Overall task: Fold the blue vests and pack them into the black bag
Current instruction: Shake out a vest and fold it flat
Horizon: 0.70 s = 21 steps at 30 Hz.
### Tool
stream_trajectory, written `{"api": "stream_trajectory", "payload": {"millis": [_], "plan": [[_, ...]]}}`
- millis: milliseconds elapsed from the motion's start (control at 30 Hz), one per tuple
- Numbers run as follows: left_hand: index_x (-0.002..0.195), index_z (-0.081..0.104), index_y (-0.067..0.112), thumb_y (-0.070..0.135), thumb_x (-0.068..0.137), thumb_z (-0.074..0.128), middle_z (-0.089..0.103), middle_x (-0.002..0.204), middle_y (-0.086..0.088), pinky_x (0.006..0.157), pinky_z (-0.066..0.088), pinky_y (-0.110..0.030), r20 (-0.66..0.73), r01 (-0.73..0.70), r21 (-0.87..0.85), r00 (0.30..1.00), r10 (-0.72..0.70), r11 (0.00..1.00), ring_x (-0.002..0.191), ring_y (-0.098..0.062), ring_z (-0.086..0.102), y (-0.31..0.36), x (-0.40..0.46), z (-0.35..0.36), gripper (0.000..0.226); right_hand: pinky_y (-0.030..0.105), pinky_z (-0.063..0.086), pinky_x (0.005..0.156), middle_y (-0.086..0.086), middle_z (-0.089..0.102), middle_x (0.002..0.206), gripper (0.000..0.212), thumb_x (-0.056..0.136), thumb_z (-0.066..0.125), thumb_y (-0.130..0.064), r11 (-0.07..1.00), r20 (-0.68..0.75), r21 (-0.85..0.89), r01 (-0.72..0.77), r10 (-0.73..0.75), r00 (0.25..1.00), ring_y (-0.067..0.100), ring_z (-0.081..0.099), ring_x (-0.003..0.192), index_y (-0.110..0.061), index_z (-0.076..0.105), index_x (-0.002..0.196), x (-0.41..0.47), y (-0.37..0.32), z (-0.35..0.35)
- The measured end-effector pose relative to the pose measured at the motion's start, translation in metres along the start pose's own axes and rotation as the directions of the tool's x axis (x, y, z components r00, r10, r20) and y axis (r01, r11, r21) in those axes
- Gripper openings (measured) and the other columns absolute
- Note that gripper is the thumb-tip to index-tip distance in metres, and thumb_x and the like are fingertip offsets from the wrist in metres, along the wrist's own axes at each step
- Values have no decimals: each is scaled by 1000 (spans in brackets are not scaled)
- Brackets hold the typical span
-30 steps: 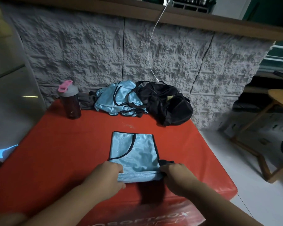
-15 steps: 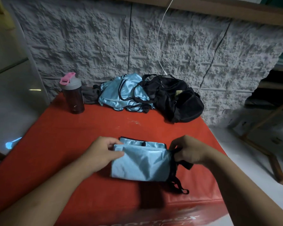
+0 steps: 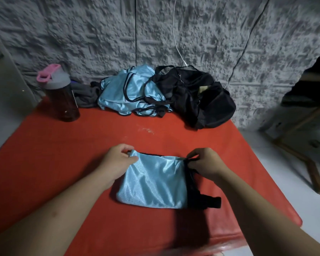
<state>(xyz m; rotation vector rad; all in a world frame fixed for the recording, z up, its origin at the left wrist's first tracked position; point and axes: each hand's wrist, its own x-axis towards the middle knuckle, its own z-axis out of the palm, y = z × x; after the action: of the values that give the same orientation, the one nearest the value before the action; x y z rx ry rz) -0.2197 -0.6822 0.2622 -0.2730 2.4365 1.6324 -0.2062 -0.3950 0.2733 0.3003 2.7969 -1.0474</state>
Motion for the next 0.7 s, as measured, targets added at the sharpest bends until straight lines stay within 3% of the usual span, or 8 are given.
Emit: {"api": "stream_trajectory", "payload": {"millis": [67, 167, 300, 467, 600, 700], "plan": [[118, 60, 31, 14, 68, 84, 71, 89, -9, 63, 49, -29, 43, 12, 53, 999, -14, 999, 76, -24, 69, 1, -2, 1, 59, 31, 56, 63, 6, 75, 76, 29, 72, 75, -11, 999, -35, -27, 19, -20, 999, 20, 69, 66, -24, 76, 97, 3, 3, 2], [127, 51, 43, -3, 69, 76, 66, 87, -7, 61, 53, -31, 109, -29, 188, 994, 8, 982, 66, -18, 64, 2, -10, 0, 78, 37, 60, 68, 3, 76, 76, 29, 72, 75, -8, 999, -76, 23, 29, -27, 997, 22, 73, 71, -24, 74, 96, 6, 5, 3], [125, 55, 41, -8, 76, 63, 68, 94, -16, 67, 58, -43, 65, -68, 264, 997, 53, 962, 76, -30, 69, 1, -15, -4, 70, 28, 53, 59, -3, 74, 70, 24, 74, 76, -8, 999, -133, 43, 25, -19, 991, 19, 71, 66, -29, 72, 85, 10, 3, 4], [119, 61, 36, -1, 85, 68, 64, 98, -2, 69, 52, -35, 24, -139, 347, 990, 139, 928, 80, -23, 64, -12, -11, -4, 50, 23, 45, 60, -6, 68, 72, 17, 79, 78, -22, 1000, -185, -25, 14, -18, 983, 15, 66, 70, -23, 75, 96, 15, 7, 11], [120, 67, 29, 4, 87, 71, 57, 99, 4, 74, 39, -24, -46, -180, 452, 973, 225, 874, 86, -14, 60, -20, -7, 2, 42, 30, 49, 72, -1, 71, 90, 30, 84, 75, -43, 996, -245, -86, -36, 14, 970, 22, 67, 86, -24, 73, 107, 18, 13, 17], [120, 68, 28, 8, 87, 72, 53, 105, 2, 83, 47, -31, -82, -209, 600, 944, 319, 773, 96, -24, 62, -17, -11, 7, 39, 36, 53, 85, 9, 71, 112, 42, 89, 67, -51, 991, -263, -116, -67, 34, 964, 30, 66, 105, -23, 69, 121, 15, 7, 16]]}}
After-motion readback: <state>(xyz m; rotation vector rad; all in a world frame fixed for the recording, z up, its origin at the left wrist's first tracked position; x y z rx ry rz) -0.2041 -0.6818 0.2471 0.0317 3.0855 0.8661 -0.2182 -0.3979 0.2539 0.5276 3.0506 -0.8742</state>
